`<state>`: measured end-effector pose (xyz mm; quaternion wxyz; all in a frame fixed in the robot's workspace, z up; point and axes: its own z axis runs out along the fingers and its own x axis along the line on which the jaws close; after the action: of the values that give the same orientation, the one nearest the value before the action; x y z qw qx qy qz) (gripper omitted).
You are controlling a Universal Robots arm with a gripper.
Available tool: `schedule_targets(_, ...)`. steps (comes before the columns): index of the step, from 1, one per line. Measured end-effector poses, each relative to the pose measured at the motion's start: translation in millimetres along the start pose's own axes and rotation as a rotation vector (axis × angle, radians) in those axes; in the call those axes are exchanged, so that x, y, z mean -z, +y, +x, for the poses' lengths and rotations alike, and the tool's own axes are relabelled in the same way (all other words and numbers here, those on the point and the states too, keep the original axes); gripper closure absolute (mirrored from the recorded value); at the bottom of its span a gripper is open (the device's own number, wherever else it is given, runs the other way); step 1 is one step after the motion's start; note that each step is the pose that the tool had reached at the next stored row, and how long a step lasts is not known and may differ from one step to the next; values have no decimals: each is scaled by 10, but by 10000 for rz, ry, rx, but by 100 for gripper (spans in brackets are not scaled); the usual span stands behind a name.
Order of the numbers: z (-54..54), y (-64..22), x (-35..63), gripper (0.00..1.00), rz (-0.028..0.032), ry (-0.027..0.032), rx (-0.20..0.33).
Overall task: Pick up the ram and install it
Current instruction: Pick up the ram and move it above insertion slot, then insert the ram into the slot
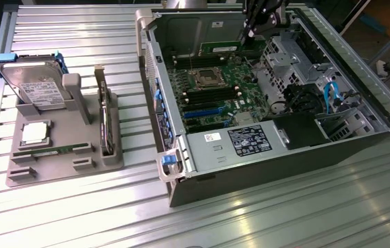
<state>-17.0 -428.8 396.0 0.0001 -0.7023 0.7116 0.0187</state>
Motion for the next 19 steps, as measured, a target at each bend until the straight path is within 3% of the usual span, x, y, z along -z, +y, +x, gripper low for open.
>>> schedule_targets(19,-3,0,0,88,0,0,0)
